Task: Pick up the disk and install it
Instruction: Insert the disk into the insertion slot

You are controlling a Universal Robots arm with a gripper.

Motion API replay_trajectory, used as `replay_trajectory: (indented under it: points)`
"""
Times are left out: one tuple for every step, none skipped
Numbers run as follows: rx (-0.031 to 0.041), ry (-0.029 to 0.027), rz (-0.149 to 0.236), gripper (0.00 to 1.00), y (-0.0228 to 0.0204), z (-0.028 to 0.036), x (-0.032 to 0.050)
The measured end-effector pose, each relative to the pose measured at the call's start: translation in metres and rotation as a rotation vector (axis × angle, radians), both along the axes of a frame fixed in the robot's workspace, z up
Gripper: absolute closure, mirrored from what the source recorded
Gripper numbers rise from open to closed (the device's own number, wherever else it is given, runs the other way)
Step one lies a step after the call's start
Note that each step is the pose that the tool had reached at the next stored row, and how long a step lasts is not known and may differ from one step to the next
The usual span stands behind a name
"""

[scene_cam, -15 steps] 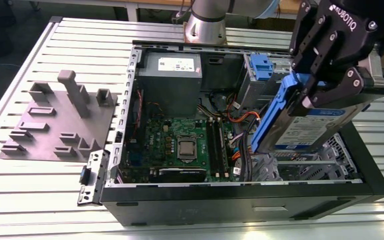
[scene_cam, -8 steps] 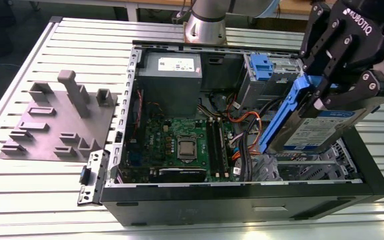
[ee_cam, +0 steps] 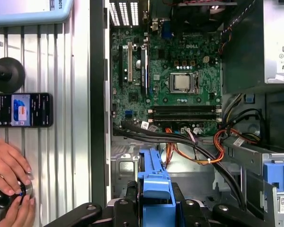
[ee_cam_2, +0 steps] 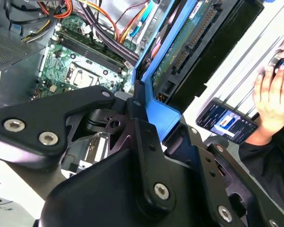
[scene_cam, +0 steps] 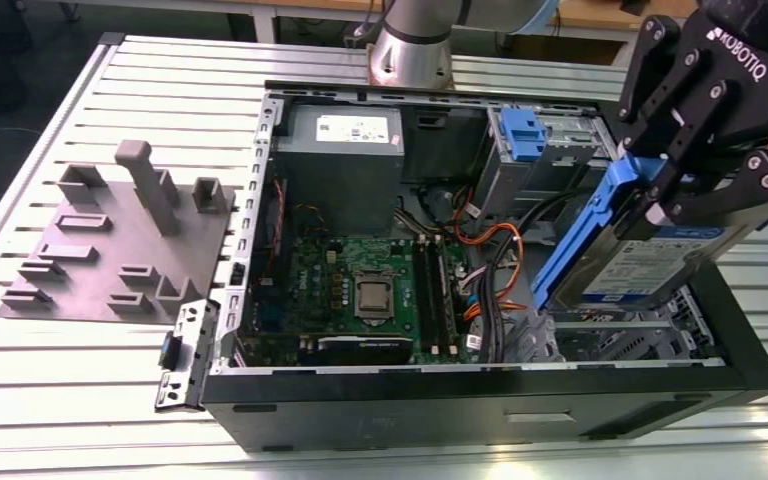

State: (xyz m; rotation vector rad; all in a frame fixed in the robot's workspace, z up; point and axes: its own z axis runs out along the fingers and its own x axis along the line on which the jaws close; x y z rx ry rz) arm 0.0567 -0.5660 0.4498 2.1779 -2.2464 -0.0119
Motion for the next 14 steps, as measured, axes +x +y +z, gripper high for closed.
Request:
replay_trajectory:
  points:
    - [0.0001, 0.0, 0.0, 0.64, 0.0, -0.0005, 0.0012]
    - [0.0001, 0.0, 0.0, 0.64, 0.0, -0.0009, 0.0023]
    - [0.0, 0.0, 0.0, 0.64, 0.0, -0.0013, 0.0033]
    - [0.0, 0.0, 0.0, 0.64, 0.0, -0.0017, 0.0041]
    - [0.0, 0.0, 0.0, 0.64, 0.0, -0.002, 0.0049]
    - [-0.0001, 0.0, 0.0, 0.64, 0.0, -0.0023, 0.0059]
    - [0.0001, 0.0, 0.0, 0.64, 0.0, -0.0027, 0.0069]
    - [0.0001, 0.0, 0.0, 0.64, 0.0, -0.0032, 0.0077]
    - [0.0001, 0.0, 0.0, 0.64, 0.0, -0.0036, 0.0085]
    - [0.0001, 0.0, 0.0, 0.64, 0.0, -0.0042, 0.0093]
    - [0.0001, 0.0, 0.0, 0.64, 0.0, -0.0047, 0.0102]
    - [0.0, 0.0, 0.0, 0.64, 0.0, -0.0051, 0.0112]
    - [-0.0001, 0.0, 0.0, 0.64, 0.0, -0.0053, 0.0123]
    - [0.0, 0.0, 0.0, 0.64, 0.0, -0.0057, 0.0133]
